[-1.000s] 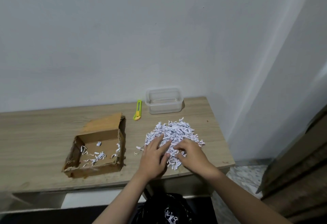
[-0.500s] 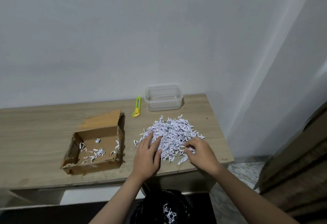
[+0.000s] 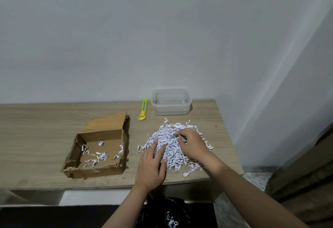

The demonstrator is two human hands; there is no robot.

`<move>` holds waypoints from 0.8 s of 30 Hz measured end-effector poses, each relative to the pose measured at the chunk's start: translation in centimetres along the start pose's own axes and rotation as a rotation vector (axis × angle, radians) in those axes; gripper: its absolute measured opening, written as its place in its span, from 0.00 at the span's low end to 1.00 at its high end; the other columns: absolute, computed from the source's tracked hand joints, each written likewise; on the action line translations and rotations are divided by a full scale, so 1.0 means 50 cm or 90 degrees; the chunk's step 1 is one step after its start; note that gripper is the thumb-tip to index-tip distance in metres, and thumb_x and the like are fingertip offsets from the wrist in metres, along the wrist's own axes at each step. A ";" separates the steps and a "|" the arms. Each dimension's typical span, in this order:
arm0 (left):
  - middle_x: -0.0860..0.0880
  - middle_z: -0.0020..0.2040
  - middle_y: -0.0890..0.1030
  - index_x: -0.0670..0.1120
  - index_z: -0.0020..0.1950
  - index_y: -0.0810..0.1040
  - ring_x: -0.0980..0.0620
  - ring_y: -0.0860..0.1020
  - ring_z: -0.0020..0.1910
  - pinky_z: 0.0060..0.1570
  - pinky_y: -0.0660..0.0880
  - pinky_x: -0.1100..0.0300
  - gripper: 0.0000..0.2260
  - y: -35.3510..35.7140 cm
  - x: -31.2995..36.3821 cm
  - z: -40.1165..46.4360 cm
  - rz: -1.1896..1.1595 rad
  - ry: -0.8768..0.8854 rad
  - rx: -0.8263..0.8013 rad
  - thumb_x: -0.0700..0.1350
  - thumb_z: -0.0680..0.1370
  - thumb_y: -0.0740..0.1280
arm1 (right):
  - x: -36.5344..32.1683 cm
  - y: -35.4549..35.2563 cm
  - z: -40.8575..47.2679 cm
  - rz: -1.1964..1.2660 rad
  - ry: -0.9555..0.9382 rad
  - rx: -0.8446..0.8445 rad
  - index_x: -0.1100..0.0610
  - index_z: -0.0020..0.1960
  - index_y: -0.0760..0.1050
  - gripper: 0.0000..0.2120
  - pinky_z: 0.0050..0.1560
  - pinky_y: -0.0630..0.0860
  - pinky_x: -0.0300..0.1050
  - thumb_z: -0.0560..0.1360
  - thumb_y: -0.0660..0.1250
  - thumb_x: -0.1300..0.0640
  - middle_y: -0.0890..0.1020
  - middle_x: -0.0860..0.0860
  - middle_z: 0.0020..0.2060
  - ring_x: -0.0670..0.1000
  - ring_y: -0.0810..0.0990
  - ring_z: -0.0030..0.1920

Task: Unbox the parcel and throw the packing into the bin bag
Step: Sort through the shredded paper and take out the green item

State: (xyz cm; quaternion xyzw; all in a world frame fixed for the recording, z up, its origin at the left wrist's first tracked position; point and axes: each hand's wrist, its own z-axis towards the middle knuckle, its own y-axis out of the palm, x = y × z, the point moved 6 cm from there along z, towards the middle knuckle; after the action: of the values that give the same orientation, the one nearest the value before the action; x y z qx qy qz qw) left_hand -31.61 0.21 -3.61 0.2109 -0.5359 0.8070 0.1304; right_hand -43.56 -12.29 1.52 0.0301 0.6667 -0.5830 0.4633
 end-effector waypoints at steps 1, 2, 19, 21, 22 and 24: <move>0.46 0.74 0.65 0.54 0.72 0.64 0.47 0.65 0.70 0.65 0.69 0.48 0.21 0.000 0.000 0.000 0.001 0.001 0.002 0.52 0.79 0.58 | 0.009 0.001 0.007 -0.004 0.015 -0.009 0.52 0.55 0.79 0.11 0.62 0.69 0.46 0.76 0.62 0.57 0.81 0.49 0.54 0.51 0.73 0.59; 0.46 0.74 0.65 0.54 0.72 0.65 0.47 0.66 0.70 0.65 0.69 0.48 0.21 -0.001 0.000 0.000 0.001 0.000 0.004 0.52 0.78 0.58 | 0.017 0.000 0.013 -0.008 0.025 -0.011 0.52 0.56 0.78 0.11 0.63 0.66 0.46 0.76 0.62 0.57 0.81 0.49 0.54 0.51 0.73 0.60; 0.46 0.72 0.68 0.53 0.70 0.67 0.47 0.68 0.69 0.64 0.70 0.47 0.21 -0.006 0.000 0.000 0.001 -0.030 0.015 0.54 0.77 0.58 | 0.019 -0.043 0.034 -0.079 -0.014 0.028 0.53 0.48 0.81 0.06 0.58 0.71 0.52 0.74 0.65 0.55 0.78 0.44 0.42 0.52 0.74 0.54; 0.46 0.72 0.68 0.53 0.70 0.68 0.47 0.68 0.69 0.64 0.70 0.48 0.21 -0.007 0.001 0.000 0.003 -0.031 0.016 0.54 0.77 0.58 | -0.001 -0.037 0.043 -0.081 -0.040 0.022 0.53 0.48 0.81 0.08 0.58 0.70 0.52 0.74 0.64 0.58 0.81 0.44 0.43 0.52 0.73 0.54; 0.46 0.72 0.68 0.53 0.70 0.68 0.47 0.68 0.69 0.64 0.70 0.48 0.21 -0.007 0.000 0.000 0.004 -0.032 0.015 0.54 0.77 0.58 | -0.008 -0.031 0.049 -0.096 -0.039 0.005 0.53 0.49 0.82 0.09 0.58 0.69 0.51 0.74 0.64 0.59 0.82 0.45 0.46 0.52 0.73 0.55; 0.46 0.71 0.69 0.52 0.69 0.68 0.46 0.68 0.68 0.64 0.70 0.48 0.21 -0.006 -0.002 -0.001 0.006 -0.035 0.015 0.54 0.77 0.58 | -0.012 -0.018 0.061 -0.141 -0.018 -0.037 0.51 0.51 0.82 0.09 0.59 0.67 0.51 0.74 0.65 0.57 0.83 0.47 0.51 0.52 0.73 0.58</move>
State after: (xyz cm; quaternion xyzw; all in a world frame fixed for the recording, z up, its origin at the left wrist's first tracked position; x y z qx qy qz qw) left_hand -31.41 0.36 -3.40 0.2320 -0.5309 0.8077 0.1097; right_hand -41.96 -14.76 2.91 -0.0657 0.6759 -0.6113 0.4064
